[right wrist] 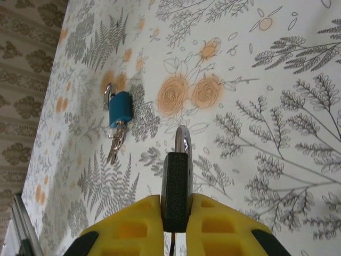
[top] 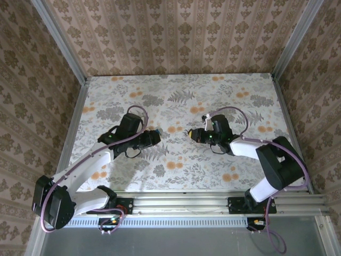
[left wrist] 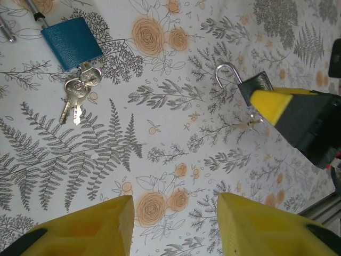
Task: Unlock with the key
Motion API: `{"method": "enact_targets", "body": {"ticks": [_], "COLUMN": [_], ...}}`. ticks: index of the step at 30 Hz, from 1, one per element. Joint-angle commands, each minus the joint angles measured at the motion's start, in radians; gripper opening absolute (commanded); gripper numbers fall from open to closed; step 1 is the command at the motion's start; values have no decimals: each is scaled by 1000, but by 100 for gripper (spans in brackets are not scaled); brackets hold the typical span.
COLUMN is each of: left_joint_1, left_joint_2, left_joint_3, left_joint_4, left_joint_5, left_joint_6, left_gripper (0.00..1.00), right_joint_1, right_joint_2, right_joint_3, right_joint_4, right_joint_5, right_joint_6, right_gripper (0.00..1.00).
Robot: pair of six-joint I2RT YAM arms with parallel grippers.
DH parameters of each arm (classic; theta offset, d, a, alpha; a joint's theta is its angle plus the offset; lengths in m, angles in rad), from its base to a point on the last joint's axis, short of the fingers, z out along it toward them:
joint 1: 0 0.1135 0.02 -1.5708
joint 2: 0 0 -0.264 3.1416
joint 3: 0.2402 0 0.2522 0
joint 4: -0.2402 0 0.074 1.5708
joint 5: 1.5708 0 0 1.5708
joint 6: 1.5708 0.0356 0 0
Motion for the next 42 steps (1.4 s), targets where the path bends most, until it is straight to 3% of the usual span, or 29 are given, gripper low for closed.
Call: {"method": "enact_targets", "body": {"ticks": [1, 12, 23, 32, 42], "left_joint_1": [5, 4, 4, 4, 7], "left_joint_2": [-8, -12, 3, 12, -2], "left_joint_3": [-16, -23, -28, -23, -40], "left_joint_4": [34, 52, 73, 77, 74], "left_joint_5": [20, 35, 45, 48, 16], "left_joint_6": [-22, -28, -33, -34, -35], "left_gripper": [45, 45, 45, 45, 48], "right_joint_1": [-11, -28, -39, -56, -74], "right_joint_2": [49, 210, 273, 234, 18], "right_joint_3": [56, 151, 185, 170, 80], "right_joint_4": [92, 135, 91, 11, -163], "right_joint_5": [-8, -16, -8, 29, 130], "right_joint_6": [60, 128, 131, 108, 10], "right_gripper": [2, 4, 10, 29, 41]}}
